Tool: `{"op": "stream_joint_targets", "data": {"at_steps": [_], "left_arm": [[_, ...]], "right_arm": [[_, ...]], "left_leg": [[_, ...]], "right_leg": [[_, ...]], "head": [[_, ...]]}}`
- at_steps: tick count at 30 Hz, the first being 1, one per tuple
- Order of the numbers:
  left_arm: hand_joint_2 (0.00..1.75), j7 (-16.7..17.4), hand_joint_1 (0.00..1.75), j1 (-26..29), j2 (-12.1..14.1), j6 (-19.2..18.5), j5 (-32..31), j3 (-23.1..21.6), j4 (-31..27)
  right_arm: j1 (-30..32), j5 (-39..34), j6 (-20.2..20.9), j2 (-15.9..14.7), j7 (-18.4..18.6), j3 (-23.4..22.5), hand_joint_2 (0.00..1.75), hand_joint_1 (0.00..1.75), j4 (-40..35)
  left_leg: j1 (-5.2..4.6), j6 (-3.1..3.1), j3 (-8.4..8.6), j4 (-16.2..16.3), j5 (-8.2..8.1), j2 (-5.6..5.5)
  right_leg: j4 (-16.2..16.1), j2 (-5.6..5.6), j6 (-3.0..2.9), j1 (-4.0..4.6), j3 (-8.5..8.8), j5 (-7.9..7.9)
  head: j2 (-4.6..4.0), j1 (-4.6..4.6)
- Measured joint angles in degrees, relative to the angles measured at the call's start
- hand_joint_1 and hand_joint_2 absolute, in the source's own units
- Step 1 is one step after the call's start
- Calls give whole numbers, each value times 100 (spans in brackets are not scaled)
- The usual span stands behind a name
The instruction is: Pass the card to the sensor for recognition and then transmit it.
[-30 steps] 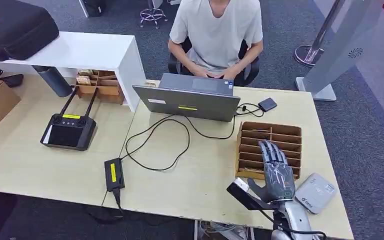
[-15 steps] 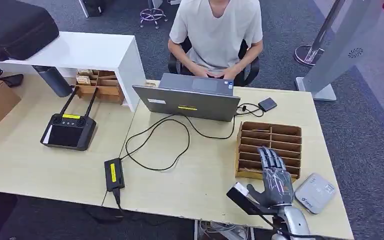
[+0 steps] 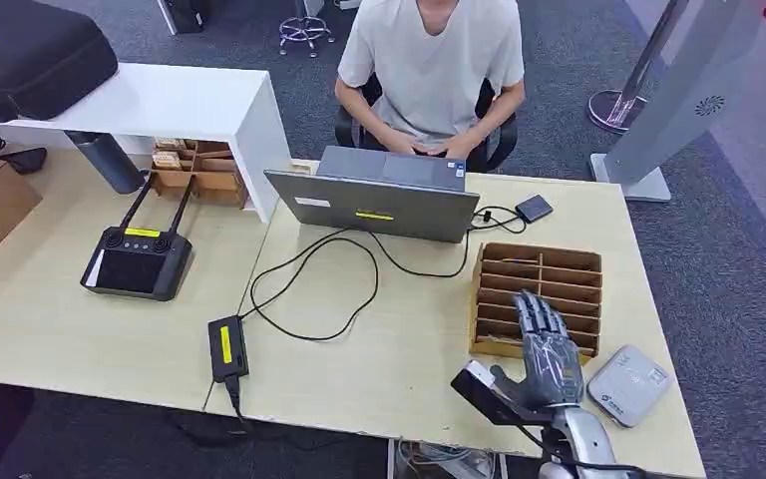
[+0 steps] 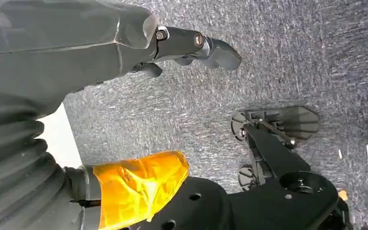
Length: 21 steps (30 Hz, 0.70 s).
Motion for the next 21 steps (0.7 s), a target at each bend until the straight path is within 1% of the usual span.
{"op": "stream_joint_targets", "data": {"at_steps": [10,21], "left_arm": [[175,13,0,-1,-2,13,0,-11,0],[175,26,0,-12,-4,0,0,-127,0]], "right_arm": [[-39,-20,28,31,7,4,175,0,46],[-268,-65,31,136,-2,26,175,0,278]], "left_leg": [[0,0,-2,0,0,0],[0,0,0,0,0,0]], "right_leg": [[0,0,0,0,0,0],[0,0,0,0,0,0]], "head": [[0,0],[0,-2]]}}
